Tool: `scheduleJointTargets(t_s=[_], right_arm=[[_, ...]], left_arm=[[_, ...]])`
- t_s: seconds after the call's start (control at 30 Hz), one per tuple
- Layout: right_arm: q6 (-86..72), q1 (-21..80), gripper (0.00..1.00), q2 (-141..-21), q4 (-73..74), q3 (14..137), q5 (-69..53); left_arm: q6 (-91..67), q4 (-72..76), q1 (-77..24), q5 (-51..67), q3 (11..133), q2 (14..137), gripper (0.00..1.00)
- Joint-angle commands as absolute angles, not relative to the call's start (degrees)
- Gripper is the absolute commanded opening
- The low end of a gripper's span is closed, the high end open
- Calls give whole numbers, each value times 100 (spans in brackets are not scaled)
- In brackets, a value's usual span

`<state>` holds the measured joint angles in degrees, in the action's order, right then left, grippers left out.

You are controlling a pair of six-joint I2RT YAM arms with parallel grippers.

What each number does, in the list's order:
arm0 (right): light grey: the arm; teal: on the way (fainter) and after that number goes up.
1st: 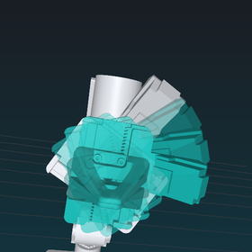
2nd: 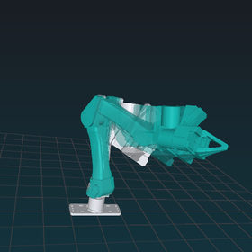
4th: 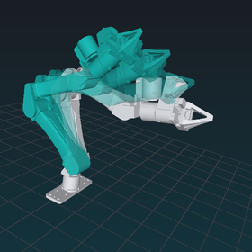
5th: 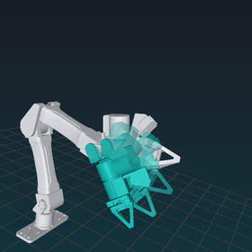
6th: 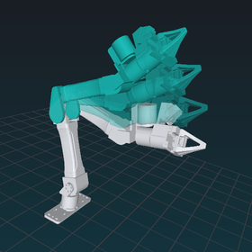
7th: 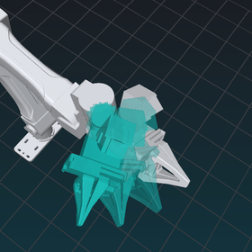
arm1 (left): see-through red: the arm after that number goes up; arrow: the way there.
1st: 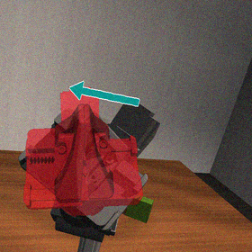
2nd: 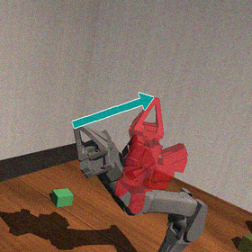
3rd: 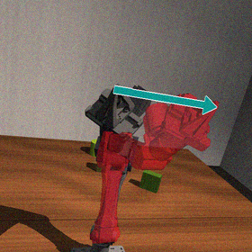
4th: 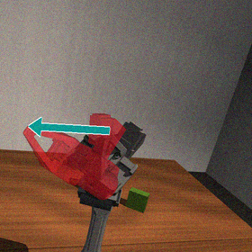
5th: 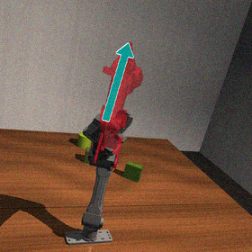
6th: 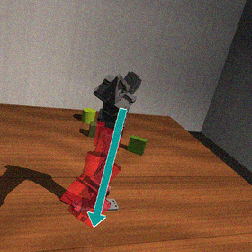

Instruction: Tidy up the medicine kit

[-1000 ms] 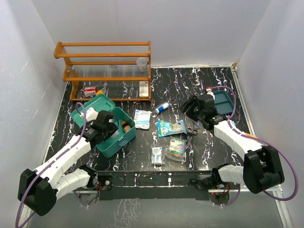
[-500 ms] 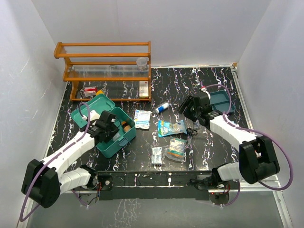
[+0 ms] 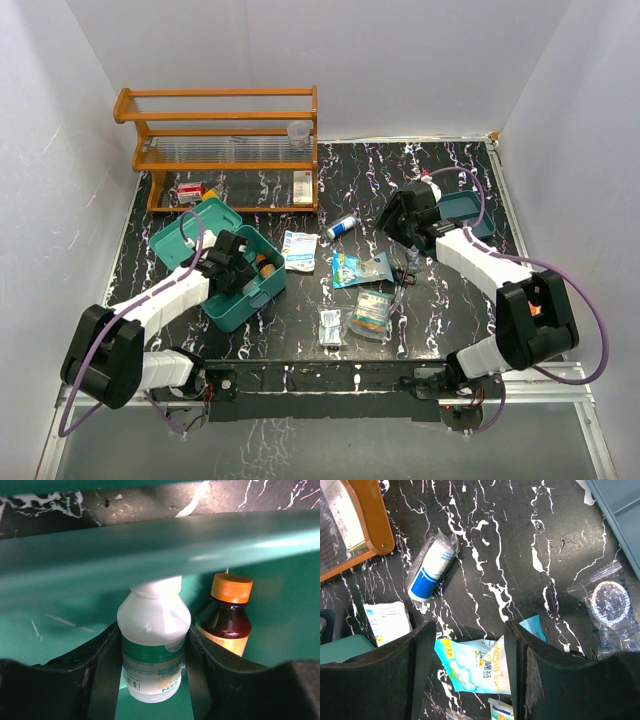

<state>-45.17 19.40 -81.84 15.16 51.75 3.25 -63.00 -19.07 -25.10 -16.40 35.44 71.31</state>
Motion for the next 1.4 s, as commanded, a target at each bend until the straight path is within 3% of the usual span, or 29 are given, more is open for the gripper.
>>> scheduleJointTargets(t_s=[0.0,0.13,0.27,0.83,1.07,1.37], right_arm=[[-4516,1956,55,-8410,1648,5706,593],[-4514,1976,55,-8655,1772,5916,554],[-4502,2002,55,-8690,1796,5971,556],[-4419,2019,55,-8613,2076,6209,607],[-4349,2017,55,-8636,2083,6208,564],[-4330,2021,54,-8684,2057,6197,502]], left_arm=[[-5935,-1349,-2461,-1401,3612,7226,43],[-5911,-1107,-2461,-1266,3502,7221,51],[-5906,-1148,-2460,-1148,3573,7129,66],[-5865,-1820,-2443,-1242,3974,6742,67],[-5811,-1910,-2443,-1395,3888,7062,54],[-5434,-1332,-2443,-882,3719,7501,26]])
